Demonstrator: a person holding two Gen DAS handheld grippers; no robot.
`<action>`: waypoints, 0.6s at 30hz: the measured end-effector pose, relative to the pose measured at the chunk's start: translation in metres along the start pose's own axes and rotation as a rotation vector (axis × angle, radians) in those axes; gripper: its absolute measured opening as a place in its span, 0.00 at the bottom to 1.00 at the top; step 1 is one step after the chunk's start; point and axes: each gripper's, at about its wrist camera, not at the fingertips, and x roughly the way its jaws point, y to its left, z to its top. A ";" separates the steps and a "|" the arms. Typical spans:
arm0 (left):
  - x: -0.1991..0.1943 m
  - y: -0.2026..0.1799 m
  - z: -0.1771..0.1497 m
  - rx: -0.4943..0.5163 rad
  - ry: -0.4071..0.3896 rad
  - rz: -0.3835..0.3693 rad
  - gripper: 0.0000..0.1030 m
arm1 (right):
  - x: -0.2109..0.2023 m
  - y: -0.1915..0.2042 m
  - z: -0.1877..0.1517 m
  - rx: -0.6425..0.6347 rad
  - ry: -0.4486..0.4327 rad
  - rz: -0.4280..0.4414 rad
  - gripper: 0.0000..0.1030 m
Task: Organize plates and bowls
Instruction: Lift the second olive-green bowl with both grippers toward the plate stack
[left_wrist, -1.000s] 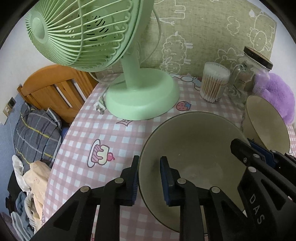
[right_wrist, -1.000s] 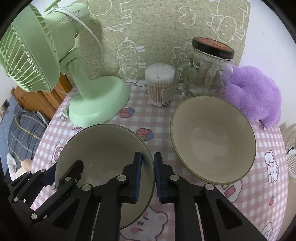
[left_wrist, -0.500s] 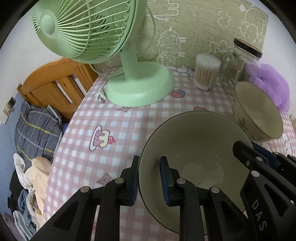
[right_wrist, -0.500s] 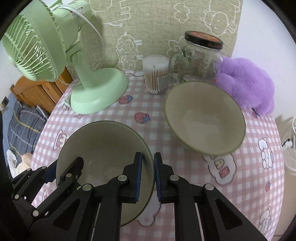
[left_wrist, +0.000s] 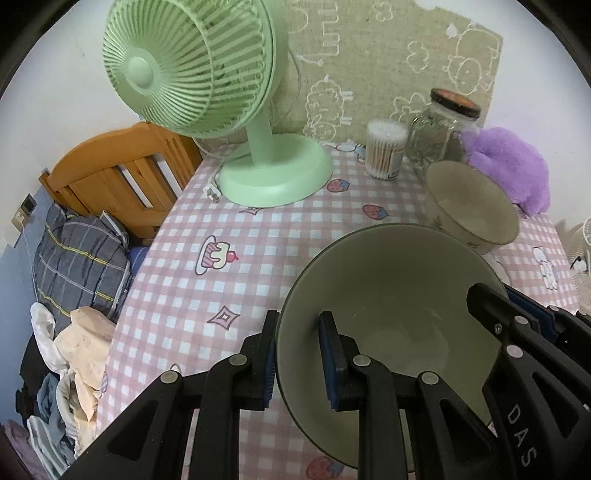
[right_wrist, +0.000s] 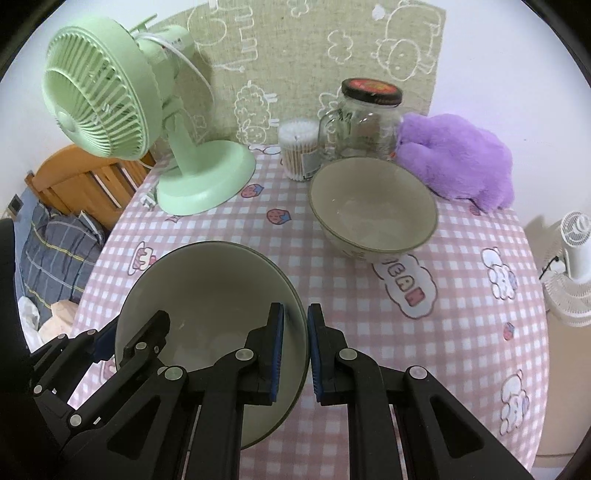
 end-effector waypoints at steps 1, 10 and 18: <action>-0.006 0.001 -0.001 -0.001 -0.005 -0.003 0.18 | -0.004 0.000 -0.001 0.001 -0.004 -0.002 0.16; -0.055 0.014 -0.005 -0.003 -0.059 -0.014 0.18 | -0.058 0.011 -0.006 -0.002 -0.051 -0.013 0.16; -0.090 0.021 -0.017 0.031 -0.099 -0.048 0.18 | -0.098 0.017 -0.023 0.024 -0.090 -0.042 0.16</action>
